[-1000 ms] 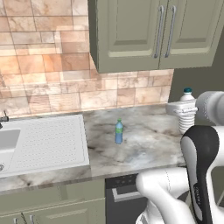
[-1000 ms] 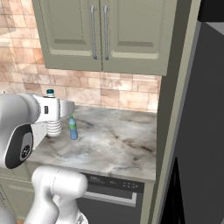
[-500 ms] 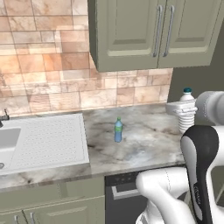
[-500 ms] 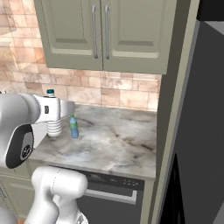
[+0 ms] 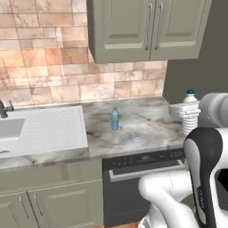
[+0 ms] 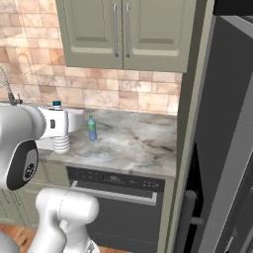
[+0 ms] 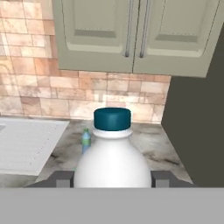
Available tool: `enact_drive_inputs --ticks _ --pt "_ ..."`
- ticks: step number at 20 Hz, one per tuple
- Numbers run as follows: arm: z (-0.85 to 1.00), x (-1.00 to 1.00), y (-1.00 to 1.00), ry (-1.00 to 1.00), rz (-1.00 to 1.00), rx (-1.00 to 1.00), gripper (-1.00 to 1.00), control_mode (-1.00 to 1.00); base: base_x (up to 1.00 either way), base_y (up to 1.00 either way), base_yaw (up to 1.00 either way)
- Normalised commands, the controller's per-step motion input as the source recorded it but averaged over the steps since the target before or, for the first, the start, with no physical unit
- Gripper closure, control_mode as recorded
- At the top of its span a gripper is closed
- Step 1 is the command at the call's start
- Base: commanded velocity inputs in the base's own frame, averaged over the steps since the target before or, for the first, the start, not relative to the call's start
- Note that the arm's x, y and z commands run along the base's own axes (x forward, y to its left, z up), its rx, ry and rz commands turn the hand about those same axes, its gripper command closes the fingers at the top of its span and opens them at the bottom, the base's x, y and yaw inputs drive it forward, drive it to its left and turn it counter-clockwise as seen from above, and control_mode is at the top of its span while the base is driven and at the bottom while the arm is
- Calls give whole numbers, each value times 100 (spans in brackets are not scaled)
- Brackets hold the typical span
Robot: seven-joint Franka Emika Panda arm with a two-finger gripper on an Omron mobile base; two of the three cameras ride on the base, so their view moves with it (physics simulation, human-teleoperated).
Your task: Take the bottled waters from the counter and place them in the freezer to freeze. Close the freezer door after placing the bottles.
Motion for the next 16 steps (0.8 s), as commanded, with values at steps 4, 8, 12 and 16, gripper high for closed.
enact_drive_inputs --ticks 4,8,12,16 --pt "0 0 0 0 0 0 100 100 -73 -13 -4" --pt "0 0 0 0 0 0 100 100 -63 -9 -3" --pt "0 0 0 0 0 0 100 100 -59 -8 -2" --pt "0 0 0 0 0 0 100 100 -58 -8 -1"
